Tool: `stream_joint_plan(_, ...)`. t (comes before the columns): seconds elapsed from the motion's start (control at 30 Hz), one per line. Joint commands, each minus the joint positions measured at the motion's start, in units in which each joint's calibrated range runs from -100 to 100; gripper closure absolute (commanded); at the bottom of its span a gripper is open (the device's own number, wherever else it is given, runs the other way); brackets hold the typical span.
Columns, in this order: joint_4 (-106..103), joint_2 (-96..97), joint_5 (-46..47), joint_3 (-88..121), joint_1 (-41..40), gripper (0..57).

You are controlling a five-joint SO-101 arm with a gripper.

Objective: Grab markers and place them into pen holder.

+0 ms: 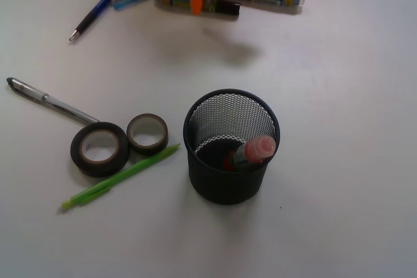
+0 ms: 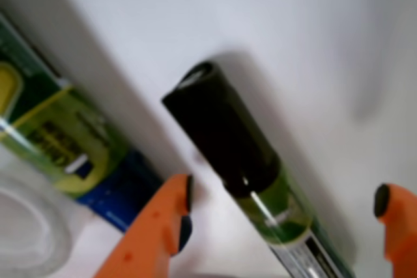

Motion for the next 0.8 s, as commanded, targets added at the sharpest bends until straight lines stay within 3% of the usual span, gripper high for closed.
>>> stream_joint_plan(0.0,-4.4,-0.6,0.2,2.5,0.8,26.1)
stream_joint_plan(0.17,-4.8,-0.6,0.2,3.1,0.8,26.3)
stream_joint_plan(0.43,-4.9,-0.7,-0.3,5.4,0.9,49.4)
stream_joint_plan(0.6,-4.8,-0.7,-1.0,5.4,0.8,55.3)
stream_joint_plan(0.77,-4.8,-1.6,-0.6,3.4,0.6,57.0)
